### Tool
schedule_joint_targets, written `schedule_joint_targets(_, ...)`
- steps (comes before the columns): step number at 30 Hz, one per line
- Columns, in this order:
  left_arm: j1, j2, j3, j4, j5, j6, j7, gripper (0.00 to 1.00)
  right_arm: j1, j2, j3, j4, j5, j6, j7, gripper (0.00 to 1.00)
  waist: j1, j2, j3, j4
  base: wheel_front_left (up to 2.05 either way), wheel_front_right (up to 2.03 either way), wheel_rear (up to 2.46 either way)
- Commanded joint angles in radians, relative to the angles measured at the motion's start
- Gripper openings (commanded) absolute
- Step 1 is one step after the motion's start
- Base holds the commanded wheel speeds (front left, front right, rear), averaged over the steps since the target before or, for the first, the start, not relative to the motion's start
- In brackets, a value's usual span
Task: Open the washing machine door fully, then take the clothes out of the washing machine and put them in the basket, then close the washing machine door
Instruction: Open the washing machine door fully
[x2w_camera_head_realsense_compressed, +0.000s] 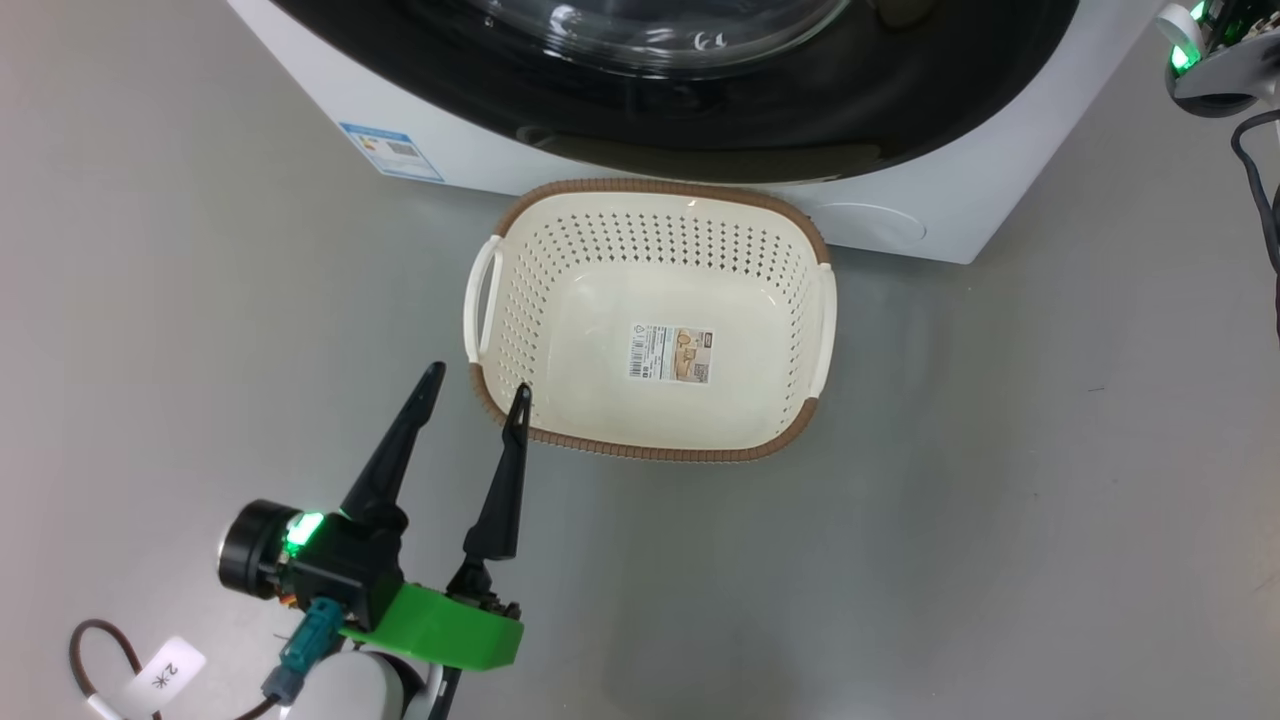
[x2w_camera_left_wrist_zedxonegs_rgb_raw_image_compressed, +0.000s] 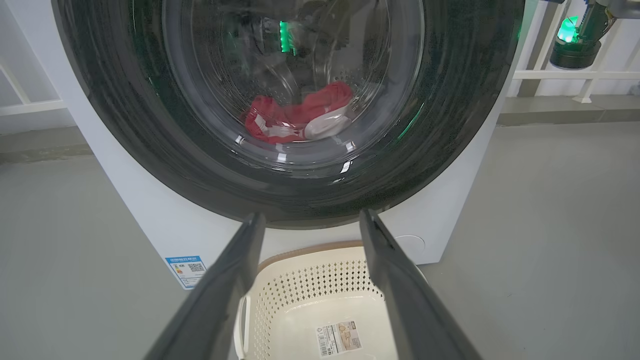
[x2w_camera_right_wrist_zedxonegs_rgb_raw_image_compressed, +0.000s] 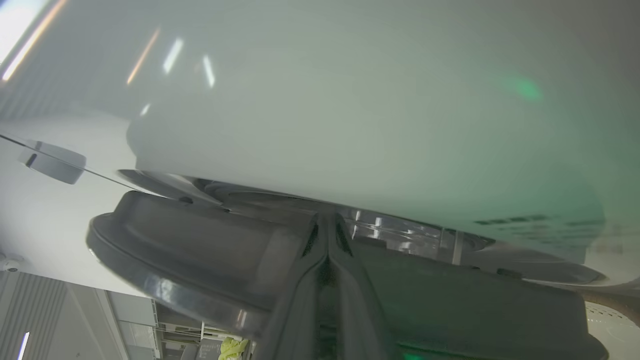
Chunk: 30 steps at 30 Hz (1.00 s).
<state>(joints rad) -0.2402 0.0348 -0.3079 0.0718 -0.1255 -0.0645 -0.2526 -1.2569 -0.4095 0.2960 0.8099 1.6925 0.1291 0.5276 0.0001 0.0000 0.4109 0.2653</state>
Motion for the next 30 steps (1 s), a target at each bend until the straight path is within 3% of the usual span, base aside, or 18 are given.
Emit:
schedule_joint_targets(1,-0.025,0.015,0.026,-0.025,-0.009,0.012,-0.009,1.0,-0.016,0.02,0.006,-0.022,-0.01,0.002,0.018,0.0,0.0,0.0,0.001,0.002,0.0,0.0,0.0)
schedule_joint_targets(13,-0.024,0.015,0.026,-0.017,-0.012,0.018,-0.009,1.0,0.05,0.044,0.035,-0.05,-0.028,0.002,0.112,0.0,0.0,0.0,-0.022,-0.008,0.0,0.0,0.0)
schedule_joint_targets(30,0.008,0.015,0.025,-0.012,-0.005,0.02,-0.009,1.0,0.214,0.055,0.049,-0.205,-0.063,0.002,0.172,0.0,0.0,0.0,-0.093,-0.034,0.0,0.0,0.0)
